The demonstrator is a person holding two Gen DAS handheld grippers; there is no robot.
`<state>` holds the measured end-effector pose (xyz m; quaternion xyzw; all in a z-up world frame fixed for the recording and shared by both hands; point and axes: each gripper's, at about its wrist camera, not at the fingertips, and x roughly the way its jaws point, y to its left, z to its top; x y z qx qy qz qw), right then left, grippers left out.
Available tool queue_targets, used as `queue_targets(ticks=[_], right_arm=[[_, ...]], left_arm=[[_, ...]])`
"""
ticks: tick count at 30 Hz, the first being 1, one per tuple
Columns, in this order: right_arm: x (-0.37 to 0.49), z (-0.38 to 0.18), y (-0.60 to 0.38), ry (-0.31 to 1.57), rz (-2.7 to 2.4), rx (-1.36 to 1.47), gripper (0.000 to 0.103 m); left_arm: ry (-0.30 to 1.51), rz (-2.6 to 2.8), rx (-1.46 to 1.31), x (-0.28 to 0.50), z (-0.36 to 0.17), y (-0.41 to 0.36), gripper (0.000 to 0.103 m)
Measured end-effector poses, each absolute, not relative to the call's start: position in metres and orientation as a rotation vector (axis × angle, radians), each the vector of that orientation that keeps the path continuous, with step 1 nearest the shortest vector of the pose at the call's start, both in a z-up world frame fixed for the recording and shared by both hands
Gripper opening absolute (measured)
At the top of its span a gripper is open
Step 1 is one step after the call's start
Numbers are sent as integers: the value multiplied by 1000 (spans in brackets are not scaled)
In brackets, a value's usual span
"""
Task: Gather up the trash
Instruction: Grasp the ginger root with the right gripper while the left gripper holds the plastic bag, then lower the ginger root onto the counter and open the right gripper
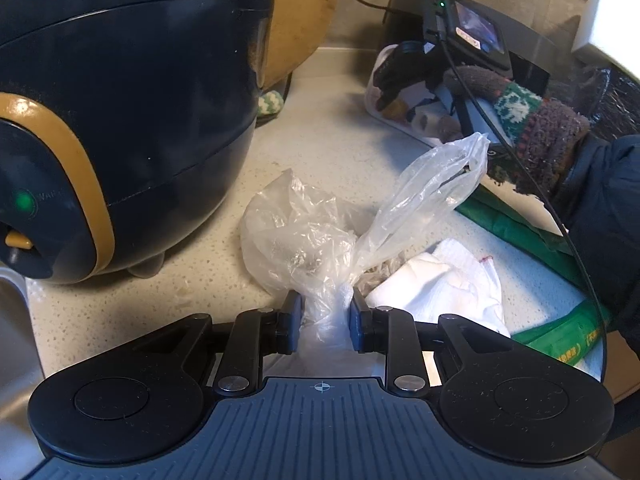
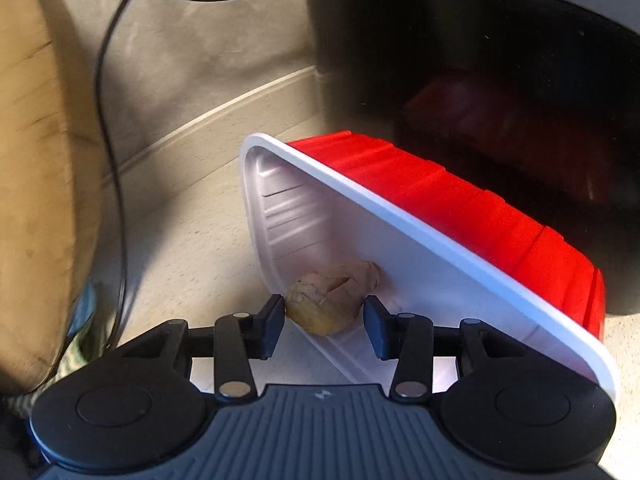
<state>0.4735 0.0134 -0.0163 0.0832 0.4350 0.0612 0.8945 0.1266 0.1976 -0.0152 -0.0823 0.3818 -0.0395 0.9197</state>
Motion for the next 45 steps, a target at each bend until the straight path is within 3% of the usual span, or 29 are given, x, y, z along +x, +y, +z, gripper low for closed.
queue_targets(ticks=[8, 18, 34, 45], right_arm=[[455, 0, -15, 979, 237, 173, 42], [336, 42, -53, 1025, 490, 148, 42], [212, 92, -125, 848, 607, 139, 42], [156, 89, -233, 755, 446, 179, 42]], left_arm=[[747, -70, -210, 119, -12, 207, 28], [675, -73, -192, 122, 5, 189, 26], [498, -84, -187, 90, 67, 143, 25], [352, -211, -49, 93, 106, 46, 25]])
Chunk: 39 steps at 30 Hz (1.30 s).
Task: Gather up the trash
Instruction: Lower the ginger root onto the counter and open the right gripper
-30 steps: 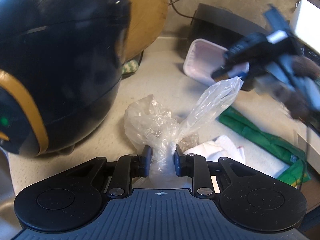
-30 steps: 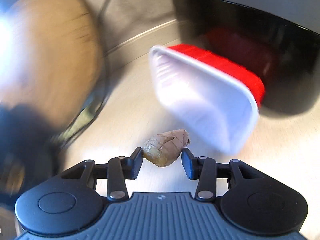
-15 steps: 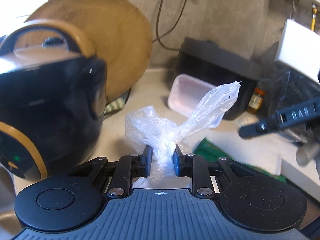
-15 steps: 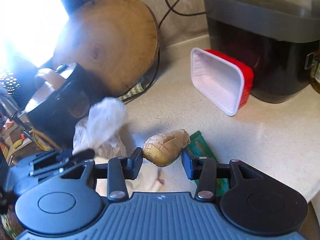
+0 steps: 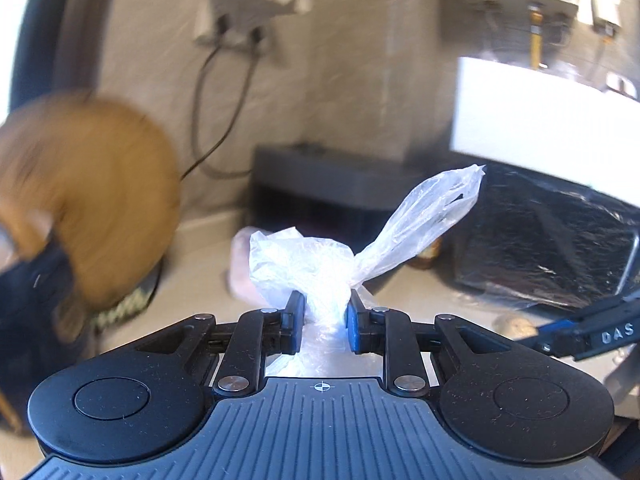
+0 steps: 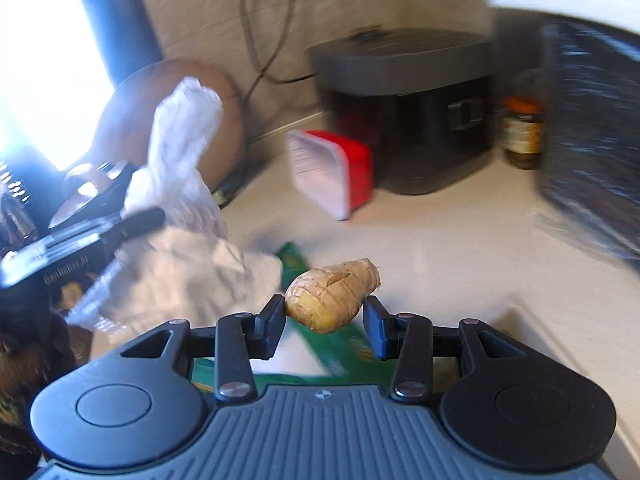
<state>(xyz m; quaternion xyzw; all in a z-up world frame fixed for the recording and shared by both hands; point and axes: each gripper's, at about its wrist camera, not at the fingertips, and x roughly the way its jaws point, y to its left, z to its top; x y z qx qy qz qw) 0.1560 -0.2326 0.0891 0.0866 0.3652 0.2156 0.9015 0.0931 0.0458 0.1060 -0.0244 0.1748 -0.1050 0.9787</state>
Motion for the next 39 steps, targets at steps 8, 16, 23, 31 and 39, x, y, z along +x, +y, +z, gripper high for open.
queue_targets(ticks=[8, 16, 23, 31, 39], right_arm=[[148, 68, -276, 745, 359, 209, 42], [158, 44, -260, 775, 413, 201, 42], [156, 47, -215, 729, 583, 214, 42], [168, 17, -118, 816, 791, 227, 42], [182, -24, -85, 918, 777, 217, 41]], left_arm=[[542, -181, -16, 138, 55, 39, 25], [419, -48, -186, 126, 51, 100, 25], [528, -224, -7, 124, 46, 75, 26], [612, -143, -49, 127, 14, 87, 26], [443, -84, -136, 85, 55, 124, 26]])
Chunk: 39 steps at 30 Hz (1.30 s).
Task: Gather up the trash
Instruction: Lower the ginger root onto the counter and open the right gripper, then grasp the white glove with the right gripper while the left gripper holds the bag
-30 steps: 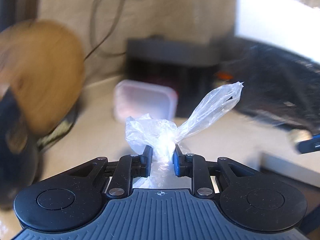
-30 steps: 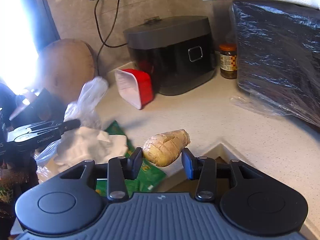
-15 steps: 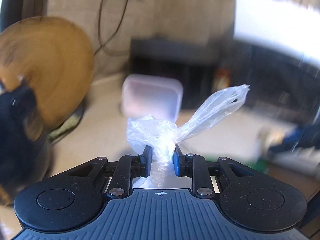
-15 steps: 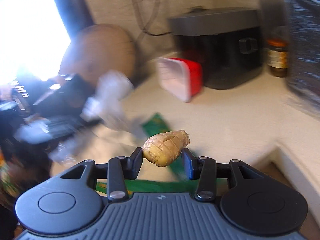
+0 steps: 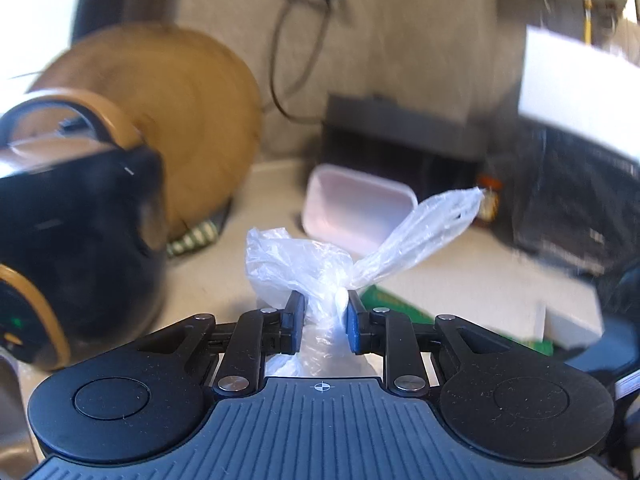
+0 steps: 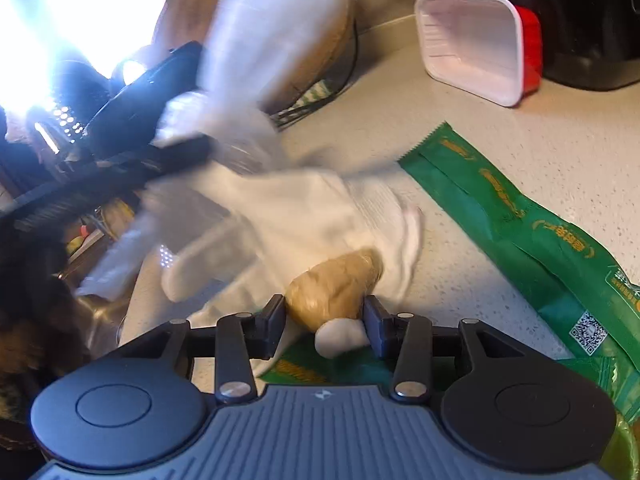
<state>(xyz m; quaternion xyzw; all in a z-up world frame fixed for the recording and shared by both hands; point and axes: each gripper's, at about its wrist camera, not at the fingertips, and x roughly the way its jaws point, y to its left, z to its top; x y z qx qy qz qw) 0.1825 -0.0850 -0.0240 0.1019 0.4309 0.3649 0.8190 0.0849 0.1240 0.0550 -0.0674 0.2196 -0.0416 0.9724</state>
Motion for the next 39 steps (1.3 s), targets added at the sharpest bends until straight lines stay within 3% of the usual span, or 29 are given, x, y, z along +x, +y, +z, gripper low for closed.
queue_targets(ticks=[4, 11, 14, 16, 17, 23, 24, 25, 26, 27, 39], right_arm=[[187, -28, -93, 930, 722, 194, 24], [183, -12, -113, 833, 663, 176, 25], [179, 5, -122, 770, 659, 169, 32], [173, 17, -121, 723, 689, 159, 53], [168, 21, -118, 700, 712, 148, 57], [160, 17, -74, 701, 816, 124, 58], [164, 14, -68, 713, 821, 133, 58], [168, 10, -63, 730, 816, 140, 46], [173, 7, -60, 747, 809, 142, 32], [176, 5, -60, 760, 804, 143, 9], [159, 54, -146, 607, 669, 223, 8]], left_arm=[[318, -27, -133, 73, 67, 127, 26], [477, -223, -334, 90, 50, 144, 27], [567, -214, -307, 94, 29, 141, 28], [606, -203, -313, 96, 19, 141, 28], [616, -204, -332, 96, 17, 144, 29], [612, -217, -378, 91, 17, 153, 29], [608, -215, -378, 89, 18, 153, 29], [604, -210, -377, 88, 18, 154, 29], [602, -202, -377, 85, 19, 155, 29], [603, -196, -379, 84, 19, 156, 30], [649, -169, -261, 110, 4, 132, 30]])
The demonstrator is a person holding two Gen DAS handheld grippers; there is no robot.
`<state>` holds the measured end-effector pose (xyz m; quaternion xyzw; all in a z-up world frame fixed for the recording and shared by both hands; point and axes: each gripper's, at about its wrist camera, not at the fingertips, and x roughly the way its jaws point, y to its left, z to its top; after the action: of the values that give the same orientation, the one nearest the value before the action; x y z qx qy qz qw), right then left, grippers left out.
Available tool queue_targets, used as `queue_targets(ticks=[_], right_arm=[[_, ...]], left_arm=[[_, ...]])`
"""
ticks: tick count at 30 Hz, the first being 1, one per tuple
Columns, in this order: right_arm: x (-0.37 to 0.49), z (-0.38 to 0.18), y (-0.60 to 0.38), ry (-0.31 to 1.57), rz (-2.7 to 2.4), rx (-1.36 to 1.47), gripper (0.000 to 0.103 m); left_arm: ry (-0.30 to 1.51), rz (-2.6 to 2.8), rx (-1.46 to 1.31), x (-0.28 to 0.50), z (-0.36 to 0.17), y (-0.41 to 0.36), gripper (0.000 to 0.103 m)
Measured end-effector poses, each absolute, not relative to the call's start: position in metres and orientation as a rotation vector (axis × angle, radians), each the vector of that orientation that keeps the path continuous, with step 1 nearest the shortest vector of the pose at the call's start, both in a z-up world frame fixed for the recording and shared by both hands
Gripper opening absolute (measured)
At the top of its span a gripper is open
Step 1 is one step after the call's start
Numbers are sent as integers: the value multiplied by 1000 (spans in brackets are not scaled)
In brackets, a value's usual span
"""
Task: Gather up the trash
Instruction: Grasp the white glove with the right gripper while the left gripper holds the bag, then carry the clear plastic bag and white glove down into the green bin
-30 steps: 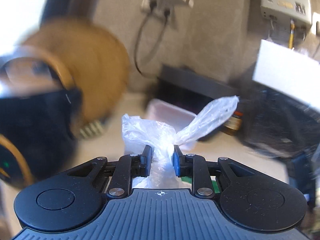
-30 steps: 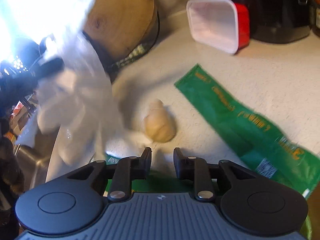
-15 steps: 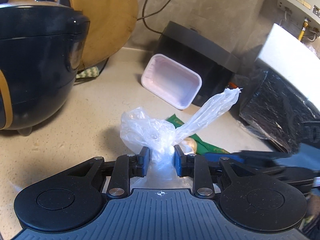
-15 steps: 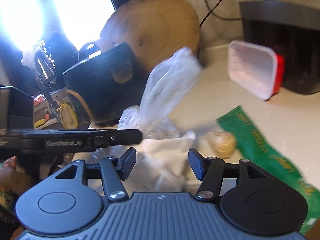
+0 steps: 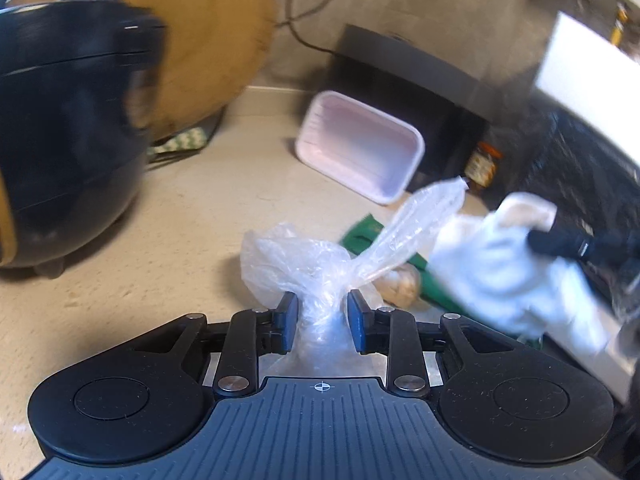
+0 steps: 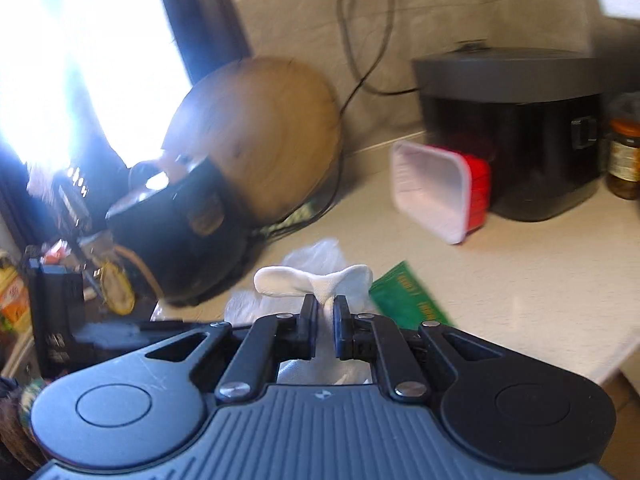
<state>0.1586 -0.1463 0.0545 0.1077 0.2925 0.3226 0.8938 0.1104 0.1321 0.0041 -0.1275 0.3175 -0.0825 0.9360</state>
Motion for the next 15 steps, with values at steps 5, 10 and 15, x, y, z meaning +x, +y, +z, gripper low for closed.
queue_targets(ticks=[5, 10, 15], right_arm=[[148, 61, -194, 575, 597, 292, 8], [109, 68, -246, 505, 552, 339, 8], [54, 56, -292, 403, 434, 324, 8]], left_arm=[[553, -153, -142, 101, 22, 108, 24], [348, -179, -138, 63, 66, 83, 23], [269, -450, -189, 19, 76, 27, 23]])
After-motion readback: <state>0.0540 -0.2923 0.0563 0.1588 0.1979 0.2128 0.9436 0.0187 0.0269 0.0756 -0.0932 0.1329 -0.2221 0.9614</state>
